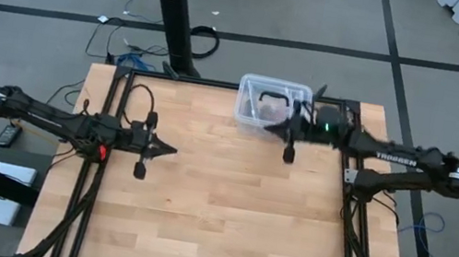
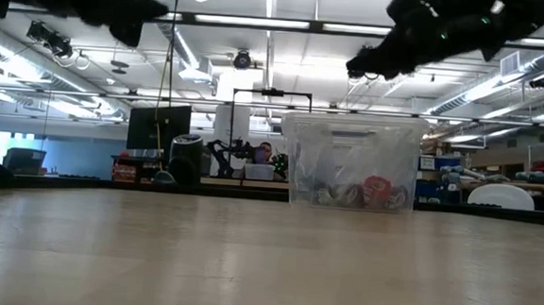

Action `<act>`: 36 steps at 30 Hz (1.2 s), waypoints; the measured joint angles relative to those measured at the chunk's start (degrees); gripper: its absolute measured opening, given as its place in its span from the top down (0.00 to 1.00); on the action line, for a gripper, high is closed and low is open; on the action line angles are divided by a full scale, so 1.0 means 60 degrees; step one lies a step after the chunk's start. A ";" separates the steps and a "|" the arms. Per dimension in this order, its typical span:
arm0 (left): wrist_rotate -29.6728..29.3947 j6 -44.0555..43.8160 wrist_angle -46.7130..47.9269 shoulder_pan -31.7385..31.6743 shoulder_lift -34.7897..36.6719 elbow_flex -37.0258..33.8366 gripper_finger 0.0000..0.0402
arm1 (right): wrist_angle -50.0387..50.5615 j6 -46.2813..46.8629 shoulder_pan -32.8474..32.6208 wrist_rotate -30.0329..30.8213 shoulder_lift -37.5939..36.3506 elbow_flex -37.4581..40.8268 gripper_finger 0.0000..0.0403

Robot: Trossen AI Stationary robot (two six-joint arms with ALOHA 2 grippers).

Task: Roll bandage
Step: Return to Home Position

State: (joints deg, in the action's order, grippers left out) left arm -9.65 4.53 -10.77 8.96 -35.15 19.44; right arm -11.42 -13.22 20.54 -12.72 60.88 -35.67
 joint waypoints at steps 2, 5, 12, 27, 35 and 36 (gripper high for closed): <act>-0.0022 -0.0048 -0.0275 -0.0056 0.0063 -0.0486 0.99 | -0.1555 0.0195 -0.0447 0.0356 -0.0094 0.1015 1.00; -0.0039 0.0045 -0.1038 -0.0047 0.0269 -0.1030 0.99 | -0.3213 0.0263 -0.1049 0.1151 -0.0389 0.2337 1.00; -0.0201 -0.0392 0.0959 0.0024 0.2256 -0.1553 0.99 | -0.4664 0.1086 -0.1808 0.2019 -0.2558 0.5028 1.00; 0.0874 -0.0510 0.2498 -0.1817 0.5314 -0.2356 0.99 | -0.0206 0.1373 -0.1897 0.2584 -0.8031 0.5644 1.00; 0.1733 -0.0549 0.1803 -0.3097 0.5361 -0.3106 0.99 | 0.2116 0.1647 -0.1898 0.2727 -1.0148 0.5643 1.00; 0.1827 -0.0474 0.2002 -0.3224 0.5384 -0.3015 0.99 | 0.2120 0.1696 -0.1901 0.2729 -1.0142 0.5629 1.00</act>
State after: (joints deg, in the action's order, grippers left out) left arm 1.31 1.69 1.24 -10.39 -2.85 1.35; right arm 1.30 -3.04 9.13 3.66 0.03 -1.90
